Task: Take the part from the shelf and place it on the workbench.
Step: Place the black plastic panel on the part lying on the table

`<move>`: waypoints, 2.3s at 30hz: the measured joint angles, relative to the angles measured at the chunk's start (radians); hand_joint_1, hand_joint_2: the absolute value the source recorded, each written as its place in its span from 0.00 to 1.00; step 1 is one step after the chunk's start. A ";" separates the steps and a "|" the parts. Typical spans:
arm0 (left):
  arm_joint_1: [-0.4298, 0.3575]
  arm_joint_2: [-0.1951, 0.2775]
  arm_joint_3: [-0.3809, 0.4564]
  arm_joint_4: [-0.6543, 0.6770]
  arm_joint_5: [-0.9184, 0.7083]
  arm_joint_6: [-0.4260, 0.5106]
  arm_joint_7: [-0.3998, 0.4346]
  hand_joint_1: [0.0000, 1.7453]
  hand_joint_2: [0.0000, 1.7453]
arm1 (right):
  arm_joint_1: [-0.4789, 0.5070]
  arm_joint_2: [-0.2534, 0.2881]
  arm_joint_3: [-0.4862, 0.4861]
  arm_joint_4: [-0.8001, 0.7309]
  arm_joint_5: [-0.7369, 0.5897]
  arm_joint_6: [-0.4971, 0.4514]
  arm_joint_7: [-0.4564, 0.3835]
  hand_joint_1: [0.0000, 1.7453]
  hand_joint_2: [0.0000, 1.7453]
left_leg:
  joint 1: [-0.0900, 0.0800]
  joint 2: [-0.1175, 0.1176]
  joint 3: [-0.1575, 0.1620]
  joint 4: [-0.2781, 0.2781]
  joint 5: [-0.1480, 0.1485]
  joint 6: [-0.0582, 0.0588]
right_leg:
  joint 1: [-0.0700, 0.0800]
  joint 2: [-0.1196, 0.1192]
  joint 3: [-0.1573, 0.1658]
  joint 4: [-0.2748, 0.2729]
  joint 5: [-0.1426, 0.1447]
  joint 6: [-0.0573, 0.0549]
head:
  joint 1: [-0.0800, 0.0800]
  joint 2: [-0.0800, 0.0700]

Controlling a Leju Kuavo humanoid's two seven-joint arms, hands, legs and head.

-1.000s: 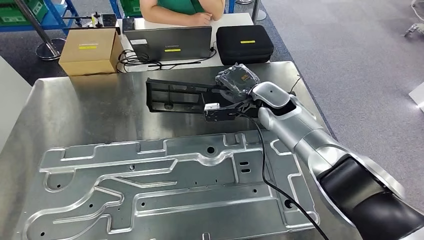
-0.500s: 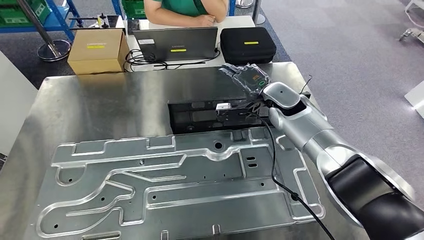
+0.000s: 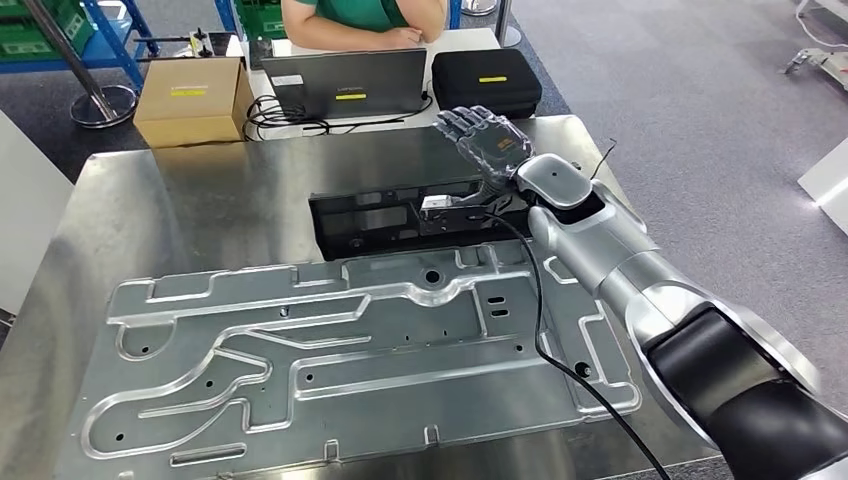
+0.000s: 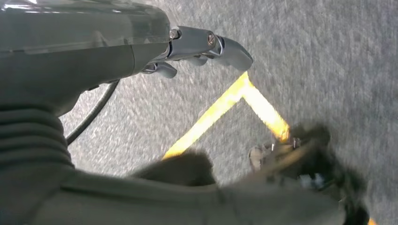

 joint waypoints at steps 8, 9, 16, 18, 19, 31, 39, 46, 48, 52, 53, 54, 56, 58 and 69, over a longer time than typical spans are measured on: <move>0.000 0.003 0.003 0.000 0.003 0.000 0.000 0.00 0.00 | -0.003 -0.020 0.000 0.008 0.008 0.005 0.000 0.00 0.00 | 0.016 0.025 -0.064 0.217 -0.135 -0.062 | -0.022 -0.015 -0.038 -0.037 0.037 0.031 | 0.000 0.000; -0.001 0.003 0.004 0.000 0.003 0.000 0.000 0.00 0.00 | -0.003 -0.020 0.000 0.009 0.008 0.005 0.000 0.00 0.00 | 0.021 0.023 -0.027 0.157 -0.105 -0.068 | -0.027 -0.015 -0.050 -0.028 0.041 0.036 | 0.000 0.000; 0.003 0.005 0.005 0.000 0.003 0.000 -0.001 0.00 0.00 | -0.005 -0.022 0.000 0.012 0.009 0.007 0.000 0.00 0.00 | 0.020 -0.005 0.030 0.003 -0.032 -0.004 | -0.036 -0.003 -0.088 -0.005 0.064 0.084 | 0.000 0.000; -0.001 0.005 0.005 0.000 0.003 0.000 -0.001 0.00 0.00 | -0.005 -0.015 0.000 0.014 0.009 0.008 0.000 0.00 0.00 | 0.019 0.000 0.011 -0.001 -0.008 0.015 | -0.038 0.005 -0.113 0.060 -0.009 0.085 | 0.000 0.000; -0.002 0.005 0.005 0.000 0.004 0.000 -0.001 0.00 0.00 | -0.005 -0.010 -0.001 0.016 0.009 0.009 0.001 0.00 0.00 | 0.017 0.001 -0.003 0.000 0.003 0.021 | -0.039 0.011 -0.129 0.125 -0.063 0.083 | 0.000 0.000; 0.000 0.002 0.005 0.000 0.000 0.007 -0.012 0.00 0.00 | -0.018 0.016 -0.004 0.022 0.010 0.016 0.002 0.00 0.00 | -0.004 0.018 -0.105 -0.014 0.107 0.002 | -0.005 -0.019 0.090 -0.042 -0.076 0.028 | 0.000 0.000; 0.003 0.004 0.005 0.000 -0.002 0.019 -0.013 0.00 0.00 | -0.014 -0.016 -0.004 0.023 0.025 0.013 0.002 0.00 0.00 | 0.018 0.025 -0.147 0.249 -0.031 -0.057 | -0.024 -0.031 0.015 -0.048 0.000 0.039 | 0.000 0.000; 0.017 0.008 0.006 0.000 0.009 0.001 -0.006 0.00 0.00 | -0.020 -0.017 -0.017 0.018 0.082 -0.009 0.023 0.00 0.00 | 0.030 -0.006 -0.001 0.015 -0.015 -0.026 | -0.034 -0.008 -0.046 -0.003 0.021 0.087 | 0.001 0.000; 0.018 0.009 0.007 0.000 0.010 0.000 -0.006 0.00 0.00 | -0.019 -0.013 -0.022 0.018 0.109 -0.018 0.037 0.00 0.00 | 0.029 0.002 -0.013 0.010 0.001 -0.001 | -0.039 0.000 -0.066 0.040 -0.025 0.093 | 0.001 0.000; 0.023 0.011 0.008 0.000 0.012 -0.009 -0.008 0.00 0.00 | -0.020 0.008 -0.043 0.018 0.168 -0.037 0.074 0.00 0.00 | 0.016 0.024 -0.051 0.011 0.030 0.020 | -0.038 0.021 -0.125 0.269 -0.163 0.090 | 0.001 0.000; 0.026 0.012 0.008 0.000 0.012 -0.012 -0.008 0.00 0.00 | -0.023 0.016 -0.058 0.018 0.171 -0.036 0.075 0.00 0.00 | 0.011 0.032 -0.061 0.012 0.037 0.022 | -0.037 0.023 -0.116 0.283 -0.156 0.086 | 0.001 0.000; 0.028 0.013 0.008 0.000 0.012 -0.015 -0.008 0.00 0.00 | -0.029 0.026 -0.077 0.018 0.171 -0.036 0.074 0.00 0.00 | 0.007 0.040 -0.070 0.013 0.044 0.022 | -0.034 0.023 -0.092 0.262 -0.134 0.081 | 0.001 0.000; 0.031 0.015 0.009 0.000 0.012 -0.018 -0.008 0.00 0.00 | -0.052 0.047 -0.124 0.016 0.162 -0.036 0.066 0.00 0.00 | -0.002 0.060 -0.085 0.014 0.059 0.021 | -0.023 0.010 -0.007 0.142 -0.095 0.062 | 0.001 0.000; 0.033 0.017 0.011 0.000 0.016 -0.017 -0.011 0.00 0.00 | -0.079 0.063 -0.176 0.008 0.140 -0.041 0.054 0.00 0.00 | -0.005 0.081 -0.093 0.011 0.074 0.014 | -0.012 -0.004 0.059 0.025 -0.092 0.046 | 0.001 0.000; 0.072 0.040 0.036 0.000 0.041 -0.006 -0.011 0.00 0.00 | 0.250 0.061 -0.534 -0.295 0.098 -0.164 0.047 0.00 0.00 | 0.015 0.067 -0.097 0.257 -0.088 -0.036 | -0.021 0.078 -0.047 -0.047 0.048 0.023 | 0.001 0.000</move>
